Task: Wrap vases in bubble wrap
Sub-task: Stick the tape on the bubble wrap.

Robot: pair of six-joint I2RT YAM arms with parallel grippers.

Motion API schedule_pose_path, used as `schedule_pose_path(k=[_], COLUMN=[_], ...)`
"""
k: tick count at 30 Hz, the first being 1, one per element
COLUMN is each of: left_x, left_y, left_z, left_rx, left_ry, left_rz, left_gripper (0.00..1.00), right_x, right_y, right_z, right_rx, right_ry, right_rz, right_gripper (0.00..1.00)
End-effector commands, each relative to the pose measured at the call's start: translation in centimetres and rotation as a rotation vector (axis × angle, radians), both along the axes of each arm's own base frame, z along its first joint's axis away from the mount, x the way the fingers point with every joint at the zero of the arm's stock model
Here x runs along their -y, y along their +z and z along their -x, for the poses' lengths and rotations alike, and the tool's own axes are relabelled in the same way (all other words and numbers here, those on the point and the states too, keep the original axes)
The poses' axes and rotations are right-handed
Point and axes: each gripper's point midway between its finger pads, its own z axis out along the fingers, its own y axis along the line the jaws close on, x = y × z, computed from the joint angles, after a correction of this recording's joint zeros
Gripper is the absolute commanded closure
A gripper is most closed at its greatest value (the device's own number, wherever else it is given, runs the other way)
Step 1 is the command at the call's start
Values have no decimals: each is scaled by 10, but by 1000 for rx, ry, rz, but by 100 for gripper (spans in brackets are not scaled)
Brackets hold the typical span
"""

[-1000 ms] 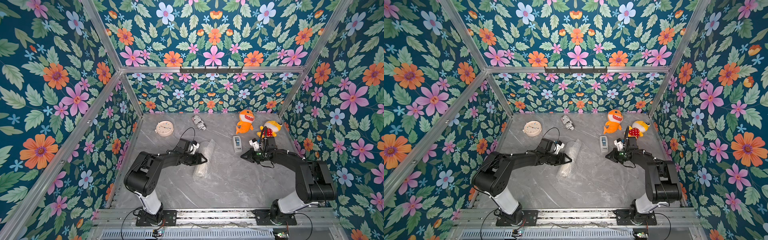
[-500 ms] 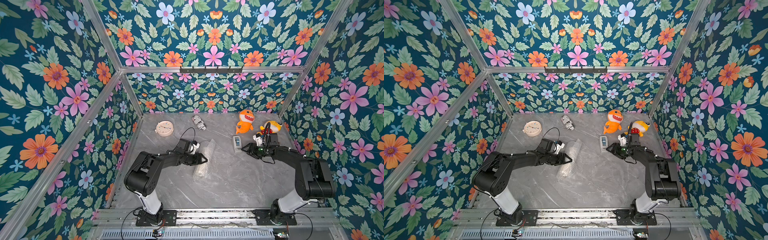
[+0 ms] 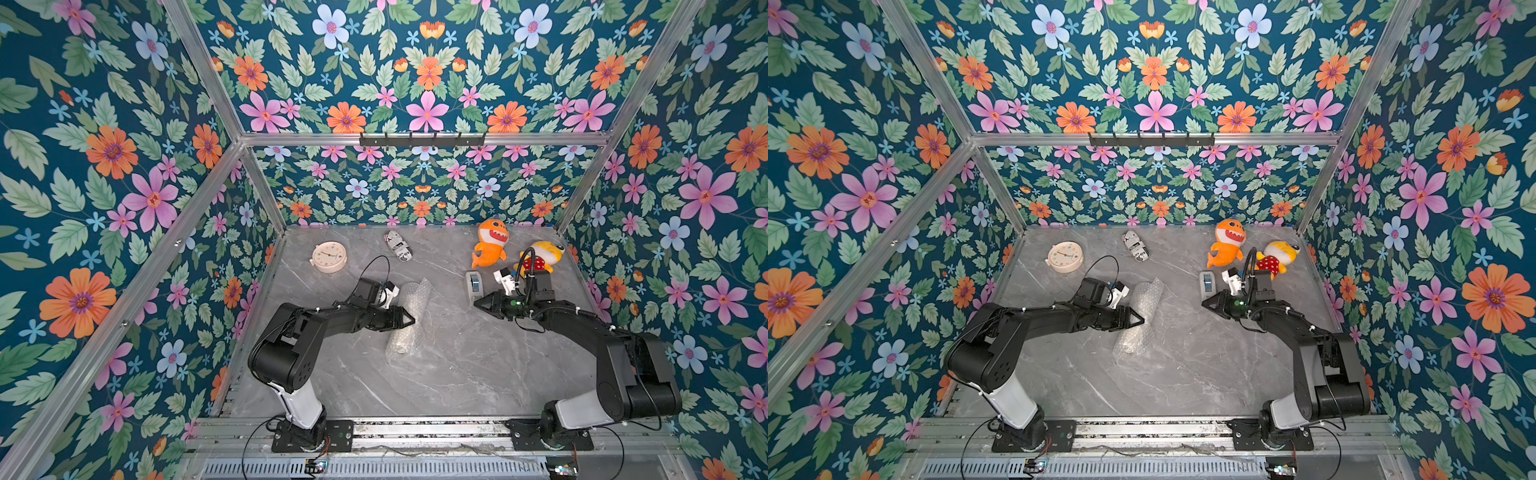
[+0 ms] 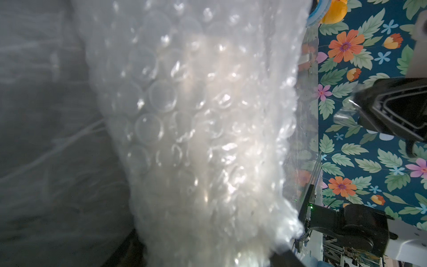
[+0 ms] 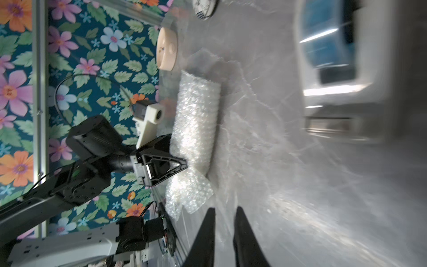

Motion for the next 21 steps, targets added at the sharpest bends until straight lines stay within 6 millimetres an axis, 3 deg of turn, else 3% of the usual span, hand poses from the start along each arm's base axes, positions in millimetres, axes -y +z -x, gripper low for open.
schedule_pose_path(k=[1,3,9,10,17,21], left_x=[-3,-1,7,9,15,16], left_y=[-9,-7,5,7,8,3], left_z=[6,7,10,11,23,28], left_rx=[-33,-31,-14,-14,-21,-33], left_ry=[4,-11,-70,-81,-146,-164], left_rz=[-17,-4,40,49,63,49], left_gripper=[49,52,65,66,68,68], right_x=[-30,-44,-75,-83,-125,-137], right_y=[19,23,47,38,32,22], right_z=[-5,-9,-15,-16,-16,-14], right_rx=[59,63,107,84,38,6], right_ry=[90,136,267,296,450,517], right_rz=[-53,-69,-130,-124,-149,-123], right_gripper=[94,99,100,100,100,100])
